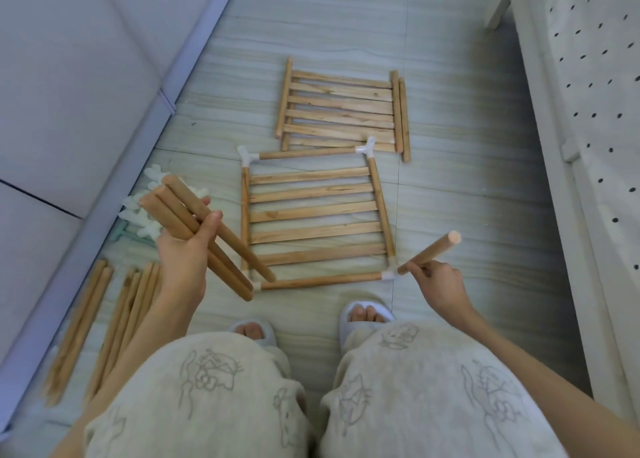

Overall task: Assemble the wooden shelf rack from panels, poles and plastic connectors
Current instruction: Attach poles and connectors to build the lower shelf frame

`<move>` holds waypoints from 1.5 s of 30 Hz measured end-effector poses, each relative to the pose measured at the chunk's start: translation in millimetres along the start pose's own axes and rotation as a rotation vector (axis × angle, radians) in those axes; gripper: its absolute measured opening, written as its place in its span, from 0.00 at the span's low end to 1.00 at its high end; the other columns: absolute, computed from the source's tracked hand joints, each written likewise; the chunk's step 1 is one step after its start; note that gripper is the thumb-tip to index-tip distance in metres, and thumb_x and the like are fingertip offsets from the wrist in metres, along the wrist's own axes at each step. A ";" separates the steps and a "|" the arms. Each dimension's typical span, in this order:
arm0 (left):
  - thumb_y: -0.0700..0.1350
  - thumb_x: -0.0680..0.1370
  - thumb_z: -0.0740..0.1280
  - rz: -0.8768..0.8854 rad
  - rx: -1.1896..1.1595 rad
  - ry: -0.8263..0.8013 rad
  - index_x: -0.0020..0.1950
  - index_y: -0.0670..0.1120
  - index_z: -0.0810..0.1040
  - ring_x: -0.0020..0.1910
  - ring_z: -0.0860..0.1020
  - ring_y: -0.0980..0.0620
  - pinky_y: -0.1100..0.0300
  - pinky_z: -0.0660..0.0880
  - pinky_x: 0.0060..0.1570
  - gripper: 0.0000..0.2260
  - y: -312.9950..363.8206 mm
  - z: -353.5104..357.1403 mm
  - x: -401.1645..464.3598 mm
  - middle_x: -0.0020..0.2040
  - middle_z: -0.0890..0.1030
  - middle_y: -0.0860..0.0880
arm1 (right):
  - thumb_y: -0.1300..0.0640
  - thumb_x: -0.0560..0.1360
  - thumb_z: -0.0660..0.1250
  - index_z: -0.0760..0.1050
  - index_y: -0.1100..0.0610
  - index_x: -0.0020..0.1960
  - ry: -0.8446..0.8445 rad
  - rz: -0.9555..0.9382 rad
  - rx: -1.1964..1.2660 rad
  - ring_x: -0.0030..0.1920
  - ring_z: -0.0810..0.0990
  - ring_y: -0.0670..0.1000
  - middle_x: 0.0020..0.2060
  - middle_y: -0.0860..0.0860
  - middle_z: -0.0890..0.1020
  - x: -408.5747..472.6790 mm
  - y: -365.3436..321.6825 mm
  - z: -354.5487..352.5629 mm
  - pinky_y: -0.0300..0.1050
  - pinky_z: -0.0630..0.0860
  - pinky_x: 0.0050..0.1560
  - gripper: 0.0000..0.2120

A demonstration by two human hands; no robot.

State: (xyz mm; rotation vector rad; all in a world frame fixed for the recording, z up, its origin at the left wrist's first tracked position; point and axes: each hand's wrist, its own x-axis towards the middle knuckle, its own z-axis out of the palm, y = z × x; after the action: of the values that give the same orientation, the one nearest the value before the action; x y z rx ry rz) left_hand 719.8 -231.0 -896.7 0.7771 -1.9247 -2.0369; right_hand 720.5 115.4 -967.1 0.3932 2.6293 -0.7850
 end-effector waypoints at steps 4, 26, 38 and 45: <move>0.41 0.75 0.69 0.018 0.032 0.006 0.52 0.54 0.79 0.54 0.81 0.50 0.49 0.75 0.59 0.09 -3.8 -22.8 -5.6 0.49 0.84 0.50 | 0.51 0.79 0.58 0.77 0.65 0.53 -0.072 0.146 0.012 0.47 0.80 0.59 0.43 0.59 0.82 4.0 -14.4 4.4 0.48 0.75 0.46 0.18; 0.42 0.74 0.70 0.082 0.195 -0.001 0.47 0.60 0.80 0.52 0.81 0.55 0.50 0.75 0.56 0.11 -34.0 -63.4 -16.1 0.50 0.83 0.52 | 0.53 0.79 0.56 0.77 0.65 0.53 -0.383 0.043 -0.048 0.47 0.80 0.54 0.48 0.58 0.83 -3.3 -51.4 45.0 0.48 0.75 0.51 0.18; 0.33 0.76 0.66 0.179 0.385 0.045 0.45 0.42 0.75 0.52 0.78 0.54 0.63 0.74 0.51 0.05 -43.2 -36.1 -35.2 0.46 0.78 0.58 | 0.49 0.82 0.51 0.46 0.50 0.77 -0.589 -0.248 -0.568 0.76 0.47 0.55 0.77 0.53 0.47 26.7 -52.4 93.8 0.56 0.54 0.73 0.26; 0.26 0.73 0.61 0.282 0.491 0.019 0.43 0.35 0.77 0.51 0.74 0.66 0.73 0.68 0.50 0.07 -69.8 -35.9 -36.7 0.43 0.77 0.61 | 0.52 0.80 0.53 0.48 0.49 0.76 -0.643 -0.269 -0.634 0.76 0.45 0.53 0.77 0.52 0.45 29.5 -48.9 110.9 0.59 0.48 0.72 0.27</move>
State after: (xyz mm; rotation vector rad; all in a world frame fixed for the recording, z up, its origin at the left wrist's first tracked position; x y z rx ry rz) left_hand 782.1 -235.2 -956.8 0.5697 -2.3997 -1.4068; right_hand 705.8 17.4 -1042.9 -0.3416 2.1597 -0.0740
